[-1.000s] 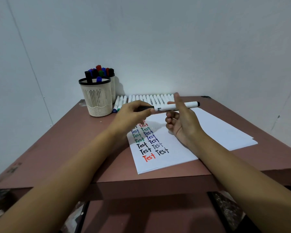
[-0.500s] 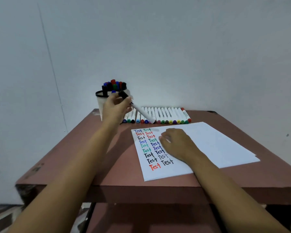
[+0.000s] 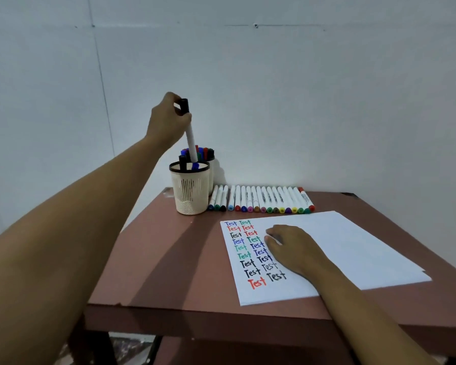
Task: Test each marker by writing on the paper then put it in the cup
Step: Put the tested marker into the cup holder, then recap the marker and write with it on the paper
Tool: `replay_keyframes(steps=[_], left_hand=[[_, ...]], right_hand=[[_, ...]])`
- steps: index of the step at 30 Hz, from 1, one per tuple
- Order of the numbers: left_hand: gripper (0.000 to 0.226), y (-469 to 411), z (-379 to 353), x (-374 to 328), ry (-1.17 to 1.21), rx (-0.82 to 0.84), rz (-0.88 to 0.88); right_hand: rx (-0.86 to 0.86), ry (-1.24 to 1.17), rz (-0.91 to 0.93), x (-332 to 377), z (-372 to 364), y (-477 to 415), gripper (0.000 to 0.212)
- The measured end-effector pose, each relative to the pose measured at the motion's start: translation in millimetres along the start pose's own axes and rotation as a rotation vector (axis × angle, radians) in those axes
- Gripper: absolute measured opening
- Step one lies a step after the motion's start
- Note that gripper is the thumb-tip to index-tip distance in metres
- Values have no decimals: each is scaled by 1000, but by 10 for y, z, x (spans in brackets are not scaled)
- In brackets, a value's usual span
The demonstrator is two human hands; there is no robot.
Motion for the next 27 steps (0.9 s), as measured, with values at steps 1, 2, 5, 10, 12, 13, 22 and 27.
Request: replay_keyframes(steps=[1,2,5,10,12,13,22,27], left_hand=[[33,11,-35,35,-46,27,2],[33,30,-91,75,-92,62,3],[33,130,-292,193,-241,183,-30],[23,269,-545,394,-458,315,-91],[25,295,-579,442,-514,324,-88],[27,313,-589,440,-532,309,-105],[26,854,-1058,188,-375,225,-357],[32,1120,-1565,351,-362,614,-160]], right_hand=[[-1,0,1,3,3,-2,42],[-1,0,1,0,4,-2,41],[-5,4,5,-4,5,-8,41],[-7,20,11,-5,3,6,41],[-11,24,12,-1,8,6,41],[-12,25,13,1,9,5,40],[5,68,-5,21,6,-8,40],[52,157,-21,20,-41,-65,39]])
Point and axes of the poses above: each hand's wrist, its own y-axis away from the middle knuckle, its own z-axis out of the back of the hand, x = y × z, the point moved 4 cm from there along -y, towards the middle knuckle, and after that the axes turned 12 degrees about x, right-handed, at the moved point
